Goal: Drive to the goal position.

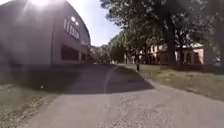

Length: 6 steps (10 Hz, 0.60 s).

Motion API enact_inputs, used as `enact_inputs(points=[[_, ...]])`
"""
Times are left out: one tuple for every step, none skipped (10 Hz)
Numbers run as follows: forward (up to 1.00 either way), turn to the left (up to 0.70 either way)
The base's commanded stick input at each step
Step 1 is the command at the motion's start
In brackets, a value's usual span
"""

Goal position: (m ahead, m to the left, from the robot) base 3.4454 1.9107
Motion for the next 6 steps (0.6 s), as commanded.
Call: enact_inputs(points=[[0.7, 0.0], [0.7, 0.1], [0.7, 0.28], [0.7, 0.35], [0.7, 0.34], [0.7, 0.12]])
